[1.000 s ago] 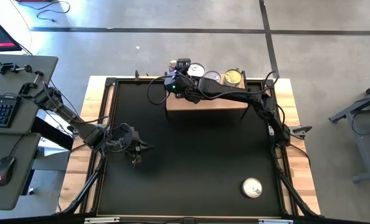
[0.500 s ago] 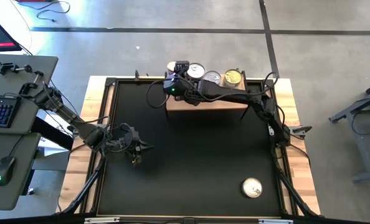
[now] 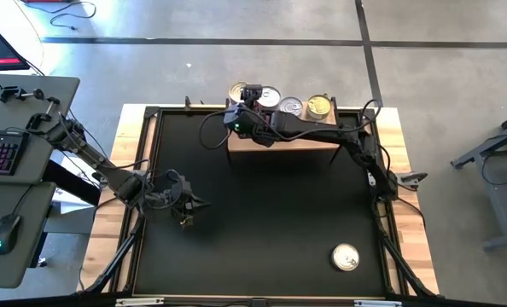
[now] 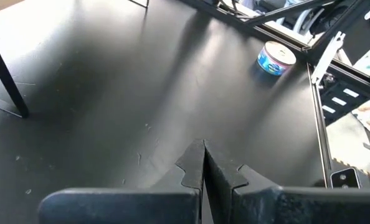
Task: Stack canned seafood by type on shelf
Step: Stack the blue-pink can on top of the blue-pink tuna can on the shelf
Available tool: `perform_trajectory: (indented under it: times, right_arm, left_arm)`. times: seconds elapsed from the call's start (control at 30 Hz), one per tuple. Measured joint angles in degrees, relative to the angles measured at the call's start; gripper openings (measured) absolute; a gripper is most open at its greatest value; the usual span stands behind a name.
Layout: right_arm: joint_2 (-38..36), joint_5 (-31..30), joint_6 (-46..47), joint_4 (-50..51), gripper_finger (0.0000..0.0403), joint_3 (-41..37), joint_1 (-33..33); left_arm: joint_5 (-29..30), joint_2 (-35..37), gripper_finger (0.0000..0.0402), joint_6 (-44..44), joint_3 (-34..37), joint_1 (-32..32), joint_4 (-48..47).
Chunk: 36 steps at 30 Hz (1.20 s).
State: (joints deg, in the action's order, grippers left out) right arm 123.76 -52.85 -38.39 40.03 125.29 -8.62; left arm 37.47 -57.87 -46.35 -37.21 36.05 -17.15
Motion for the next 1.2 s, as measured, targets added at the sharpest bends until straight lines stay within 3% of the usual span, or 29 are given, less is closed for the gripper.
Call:
perform_trajectory:
  times: [0.23,0.47,0.73,1.0,1.1,1.2]
  right_arm:
    - [-0.3,1.9,9.0,-0.2,0.0284,0.0,3.7]
    - [-0.9,7.1,34.1,1.7,0.0284,2.8,11.8]
    - [-1.0,26.5,57.6,15.3,0.0284,7.1,21.4]
    - [-0.2,37.6,77.5,42.1,0.0284,7.0,31.5]
    - [0.3,41.6,86.7,50.4,0.0283,4.7,34.6]
    - [-0.2,47.4,90.6,48.6,0.0275,-2.4,38.5]
  left_arm:
    - [-0.1,0.0,0.0,-0.1,0.0,0.0,0.3]
    - [-2.6,0.0,0.0,0.0,0.0,0.0,0.5]
    - [-4.4,0.0,0.0,-1.5,0.0,0.0,0.6]
    - [-4.4,0.0,0.0,-1.6,0.0,0.0,0.8]
    - [-4.4,0.0,0.0,-2.2,0.0,0.0,1.2]
    - [-4.2,0.0,0.0,-3.7,0.0,-0.5,3.4]
